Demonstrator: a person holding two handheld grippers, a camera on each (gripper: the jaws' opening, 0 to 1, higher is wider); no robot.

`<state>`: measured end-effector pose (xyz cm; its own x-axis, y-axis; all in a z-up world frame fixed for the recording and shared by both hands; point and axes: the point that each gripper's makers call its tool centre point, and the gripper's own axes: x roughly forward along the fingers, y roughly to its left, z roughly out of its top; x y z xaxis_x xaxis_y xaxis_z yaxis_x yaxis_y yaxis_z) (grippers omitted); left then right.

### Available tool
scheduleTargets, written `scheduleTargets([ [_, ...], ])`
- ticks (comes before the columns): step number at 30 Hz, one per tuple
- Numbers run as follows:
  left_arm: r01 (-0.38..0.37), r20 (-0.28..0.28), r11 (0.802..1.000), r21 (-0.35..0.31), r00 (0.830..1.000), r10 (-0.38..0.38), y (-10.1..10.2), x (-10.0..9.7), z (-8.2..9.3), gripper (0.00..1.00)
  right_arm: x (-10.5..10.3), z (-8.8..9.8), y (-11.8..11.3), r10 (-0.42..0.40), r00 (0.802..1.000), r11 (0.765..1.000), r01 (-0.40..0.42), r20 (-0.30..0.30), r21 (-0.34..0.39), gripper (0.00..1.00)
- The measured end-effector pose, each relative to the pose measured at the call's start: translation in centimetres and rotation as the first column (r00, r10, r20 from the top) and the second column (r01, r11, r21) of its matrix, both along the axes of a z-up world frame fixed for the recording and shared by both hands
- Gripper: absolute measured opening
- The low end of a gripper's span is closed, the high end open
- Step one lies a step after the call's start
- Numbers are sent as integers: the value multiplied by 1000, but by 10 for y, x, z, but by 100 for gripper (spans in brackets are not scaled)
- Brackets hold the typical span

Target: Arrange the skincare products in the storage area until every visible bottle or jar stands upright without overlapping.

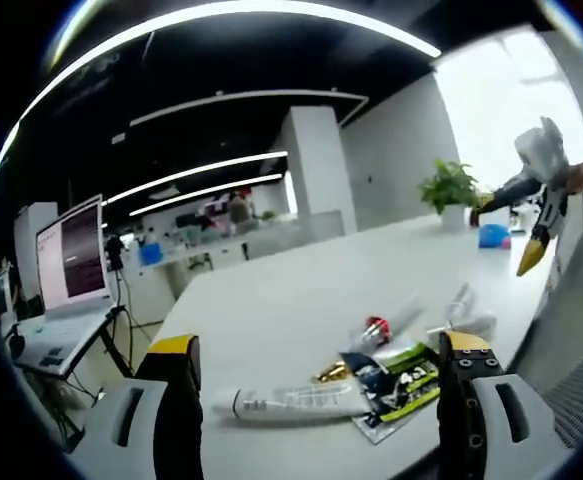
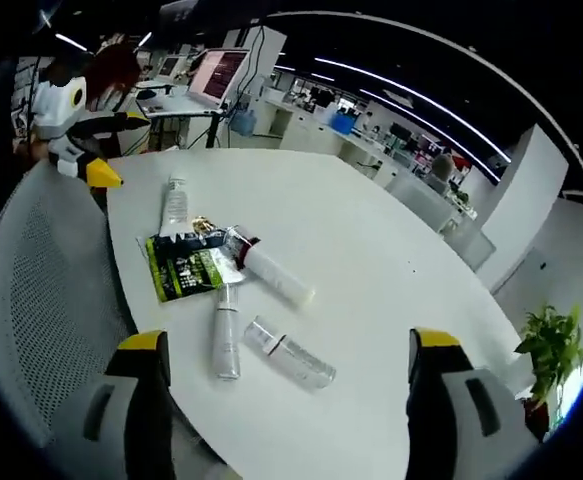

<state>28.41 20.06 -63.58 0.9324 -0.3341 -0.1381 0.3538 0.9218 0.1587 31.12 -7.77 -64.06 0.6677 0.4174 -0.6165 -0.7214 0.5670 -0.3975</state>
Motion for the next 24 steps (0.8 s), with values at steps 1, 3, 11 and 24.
scheduleTargets([
  [1,-1,1,1000,0,1000,1,0,0,0,97,1,0,2,33,999,999,-34,-16,-14,99],
  [3,-3,1,1000,-1,1000,3,0,0,0,97,5,1,7,73,997,997,-74,-39,-22,96],
  [11,-11,2,1000,0,1000,11,1,0,0,97,30,7,21,205,972,970,-217,-113,-108,91],
  [24,-15,-17,1000,10,1000,15,2,0,-2,97,72,-21,60,379,883,880,-436,-276,-190,70],
])
